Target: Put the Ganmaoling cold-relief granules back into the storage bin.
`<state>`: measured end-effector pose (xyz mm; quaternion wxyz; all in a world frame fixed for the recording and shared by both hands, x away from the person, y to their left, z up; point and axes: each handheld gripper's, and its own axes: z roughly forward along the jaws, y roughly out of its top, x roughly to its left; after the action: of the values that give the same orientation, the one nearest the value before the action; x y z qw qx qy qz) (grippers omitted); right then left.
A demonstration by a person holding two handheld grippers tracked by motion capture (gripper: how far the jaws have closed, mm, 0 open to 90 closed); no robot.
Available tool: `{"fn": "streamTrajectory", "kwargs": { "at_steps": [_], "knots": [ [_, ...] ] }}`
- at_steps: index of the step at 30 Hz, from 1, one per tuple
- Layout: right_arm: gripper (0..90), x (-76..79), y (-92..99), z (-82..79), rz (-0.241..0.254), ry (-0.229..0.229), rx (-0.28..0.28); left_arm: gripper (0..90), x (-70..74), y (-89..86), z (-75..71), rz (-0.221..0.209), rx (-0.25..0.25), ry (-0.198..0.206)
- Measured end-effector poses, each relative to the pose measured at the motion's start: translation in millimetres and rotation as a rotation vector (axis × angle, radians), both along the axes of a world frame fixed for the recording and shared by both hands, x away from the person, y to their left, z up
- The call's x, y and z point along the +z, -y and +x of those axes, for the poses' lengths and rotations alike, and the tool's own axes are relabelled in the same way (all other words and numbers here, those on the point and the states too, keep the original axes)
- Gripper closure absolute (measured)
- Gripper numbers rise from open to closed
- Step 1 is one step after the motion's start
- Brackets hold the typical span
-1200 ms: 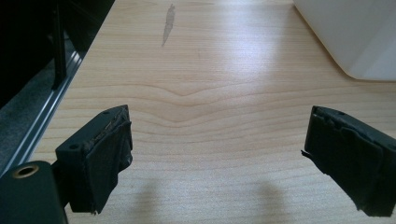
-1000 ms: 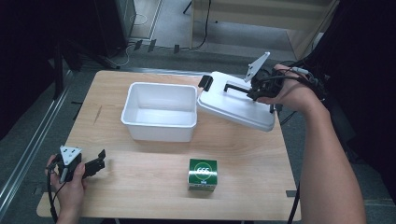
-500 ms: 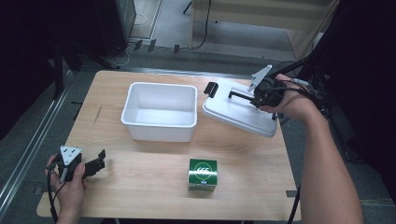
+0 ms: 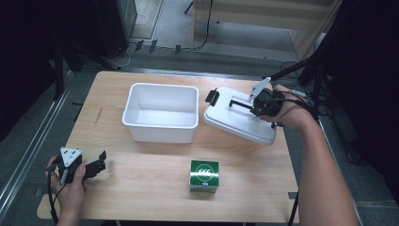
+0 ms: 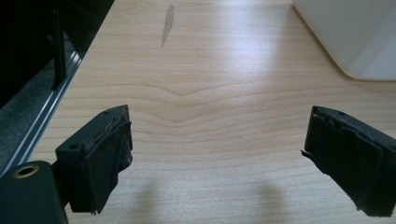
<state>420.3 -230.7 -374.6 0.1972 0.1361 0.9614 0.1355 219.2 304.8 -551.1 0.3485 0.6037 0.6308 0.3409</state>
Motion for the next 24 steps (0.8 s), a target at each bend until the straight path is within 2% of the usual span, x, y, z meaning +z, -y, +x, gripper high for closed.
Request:
{"fn": "streamTrajectory", "kwargs": {
  "at_steps": [24],
  "knots": [
    [85.5,-58.2,9.5,-8.8,-0.028,-0.014,-0.016,8.4,-0.2,0.7,-0.2,0.002,0.0,0.0]
  ]
}}
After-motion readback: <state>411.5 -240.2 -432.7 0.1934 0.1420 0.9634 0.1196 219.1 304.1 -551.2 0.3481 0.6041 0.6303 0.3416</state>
